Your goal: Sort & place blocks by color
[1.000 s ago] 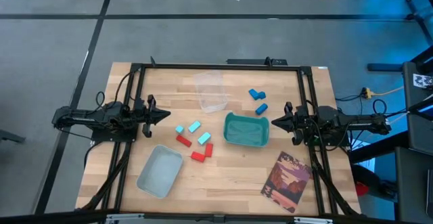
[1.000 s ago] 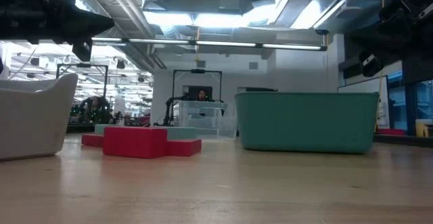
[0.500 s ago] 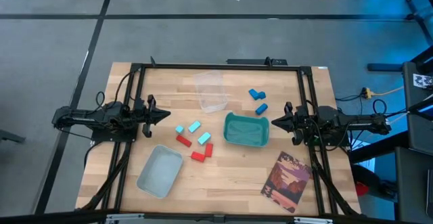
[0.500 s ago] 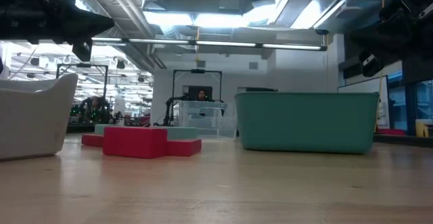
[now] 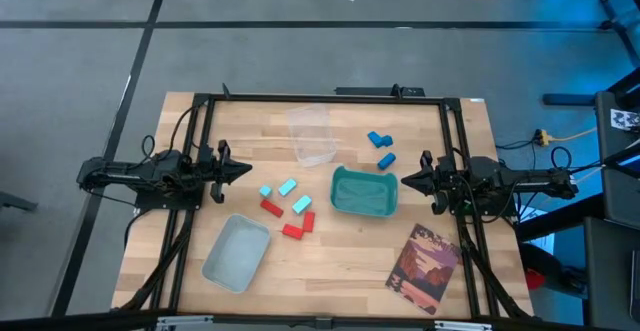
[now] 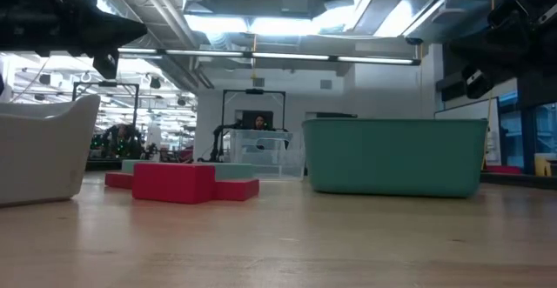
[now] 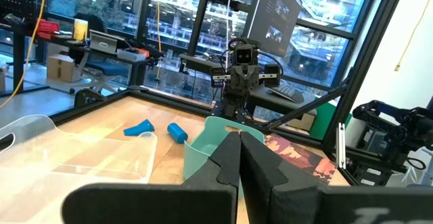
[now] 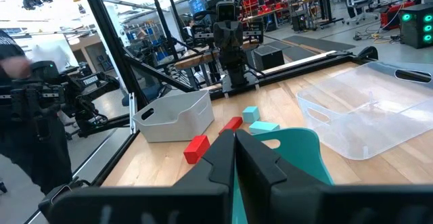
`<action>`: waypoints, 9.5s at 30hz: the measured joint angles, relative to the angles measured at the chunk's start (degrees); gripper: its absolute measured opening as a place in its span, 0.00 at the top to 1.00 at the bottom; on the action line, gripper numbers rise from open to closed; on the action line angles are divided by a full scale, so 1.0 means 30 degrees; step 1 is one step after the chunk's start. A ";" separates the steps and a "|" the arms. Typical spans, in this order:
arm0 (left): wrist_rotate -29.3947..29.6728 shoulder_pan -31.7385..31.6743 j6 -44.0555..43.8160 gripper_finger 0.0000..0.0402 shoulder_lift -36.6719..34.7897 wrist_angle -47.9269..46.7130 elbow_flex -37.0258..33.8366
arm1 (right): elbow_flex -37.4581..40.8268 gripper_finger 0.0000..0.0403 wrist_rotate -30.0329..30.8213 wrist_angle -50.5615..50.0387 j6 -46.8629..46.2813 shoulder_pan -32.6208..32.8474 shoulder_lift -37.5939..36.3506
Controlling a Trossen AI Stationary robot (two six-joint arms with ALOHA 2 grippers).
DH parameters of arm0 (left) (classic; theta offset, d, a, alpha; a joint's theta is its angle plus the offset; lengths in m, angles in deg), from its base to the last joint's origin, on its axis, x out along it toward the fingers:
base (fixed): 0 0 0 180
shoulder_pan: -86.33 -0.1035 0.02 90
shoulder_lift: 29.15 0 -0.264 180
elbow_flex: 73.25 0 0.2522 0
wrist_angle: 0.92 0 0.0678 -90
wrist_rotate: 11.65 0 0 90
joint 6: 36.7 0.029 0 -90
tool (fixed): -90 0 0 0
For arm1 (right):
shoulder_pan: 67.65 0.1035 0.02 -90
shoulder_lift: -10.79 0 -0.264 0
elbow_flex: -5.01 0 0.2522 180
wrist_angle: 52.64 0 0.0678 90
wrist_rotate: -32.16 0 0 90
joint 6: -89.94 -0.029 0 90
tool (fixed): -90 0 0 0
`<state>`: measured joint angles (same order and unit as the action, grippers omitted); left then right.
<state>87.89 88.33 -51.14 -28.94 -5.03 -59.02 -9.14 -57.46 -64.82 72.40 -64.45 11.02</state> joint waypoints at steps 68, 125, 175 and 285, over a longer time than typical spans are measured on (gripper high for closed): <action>0.0943 0.0000 -0.2064 1.00 0.0009 0.5237 0.0003 | -0.0006 0.96 0.0006 -0.0005 0.0000 -0.0001 0.0001; -0.4258 0.0459 1.0019 0.55 2.3822 -2.4169 1.8954 | -0.0006 0.96 0.0000 0.0001 0.0000 0.0001 0.0000; -0.2422 -0.1304 1.4871 0.31 3.0840 -1.7809 1.6598 | -0.0005 0.96 0.0000 -0.0006 0.0000 -0.0006 0.0000; -0.2457 -0.0003 0.2944 0.69 1.5686 -0.2649 1.7120 | -0.0006 0.96 0.0000 -0.0006 0.0000 -0.0006 0.0007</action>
<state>80.52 88.32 -42.31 18.12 -12.97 -7.66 -9.16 -57.46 -64.84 72.40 -64.47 11.05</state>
